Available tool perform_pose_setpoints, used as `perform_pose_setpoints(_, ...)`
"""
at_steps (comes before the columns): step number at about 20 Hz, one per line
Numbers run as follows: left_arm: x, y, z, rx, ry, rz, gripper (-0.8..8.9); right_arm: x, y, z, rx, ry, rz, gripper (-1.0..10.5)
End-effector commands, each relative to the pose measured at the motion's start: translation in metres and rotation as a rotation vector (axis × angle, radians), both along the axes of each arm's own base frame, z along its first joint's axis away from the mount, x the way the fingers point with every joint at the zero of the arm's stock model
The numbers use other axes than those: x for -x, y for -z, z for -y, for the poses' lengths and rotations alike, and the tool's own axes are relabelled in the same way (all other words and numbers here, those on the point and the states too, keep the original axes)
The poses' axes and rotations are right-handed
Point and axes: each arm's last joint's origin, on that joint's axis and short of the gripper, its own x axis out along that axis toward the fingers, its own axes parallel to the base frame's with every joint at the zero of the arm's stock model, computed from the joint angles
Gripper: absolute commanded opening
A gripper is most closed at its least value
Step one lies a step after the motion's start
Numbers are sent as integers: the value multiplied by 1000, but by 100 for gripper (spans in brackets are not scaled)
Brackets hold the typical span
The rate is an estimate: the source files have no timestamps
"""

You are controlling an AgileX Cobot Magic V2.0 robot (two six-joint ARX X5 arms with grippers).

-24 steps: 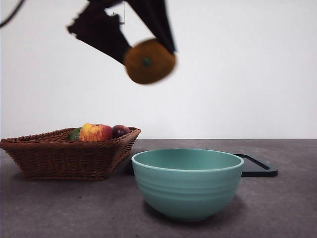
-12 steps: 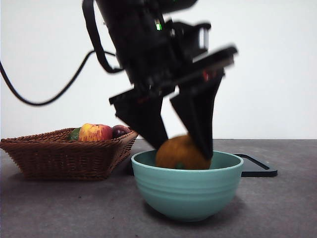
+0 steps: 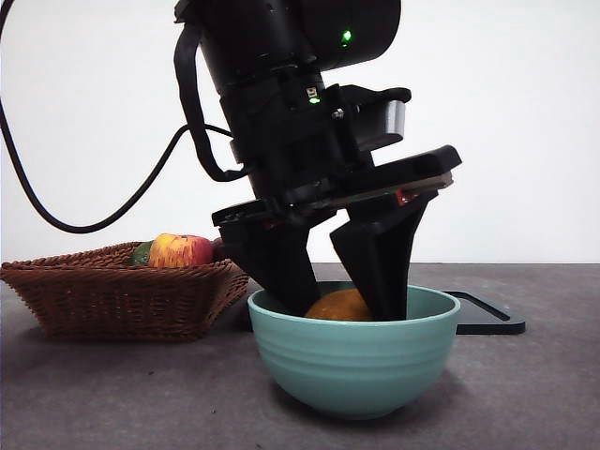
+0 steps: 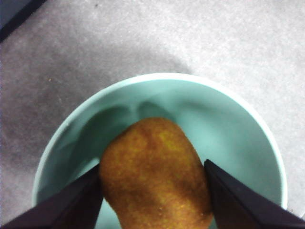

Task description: Pick up the wifruite, put it on the bowl, pick up the plate, put it on desk

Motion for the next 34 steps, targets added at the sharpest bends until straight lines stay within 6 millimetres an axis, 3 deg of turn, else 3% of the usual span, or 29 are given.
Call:
perform_pose_setpoints(1, 1, 2, 7, -2, 14, 2, 353, -1, -5, -1, -7, -3, 18, 411)
perform_pose_setpoints(7, 3, -5, 7, 17, 20, 9, 350, -1, -5, -1, -7, -3, 18, 410)
perform_pose_setpoints(12, 9, -48, -4, 124, 17, 82, 347, -1, -5, -1, -6, -3, 19, 411)
perform_pose_setpoints(17, 16, -102, -34, 251, 13, 201, 343, -1, -5, -1, -6, -3, 19, 410)
perform_pose_setpoints(23, 14, -152, -94, 348, -109, 319, 343, -1, -5, -1, -6, -3, 19, 411)
perform_pose_setpoints(28, 22, -167, -142, 288, -187, 339, 343, -1, -5, -1, -2, -6, 24, 411)
perform_pose_setpoints(31, 33, -169, -157, 308, -164, 311, 343, -2, -5, 0, 26, 25, 34, 411)
perform_pose_setpoints(34, 46, -155, -164, 340, -121, 257, 343, -2, -5, 0, 27, 26, 34, 410)
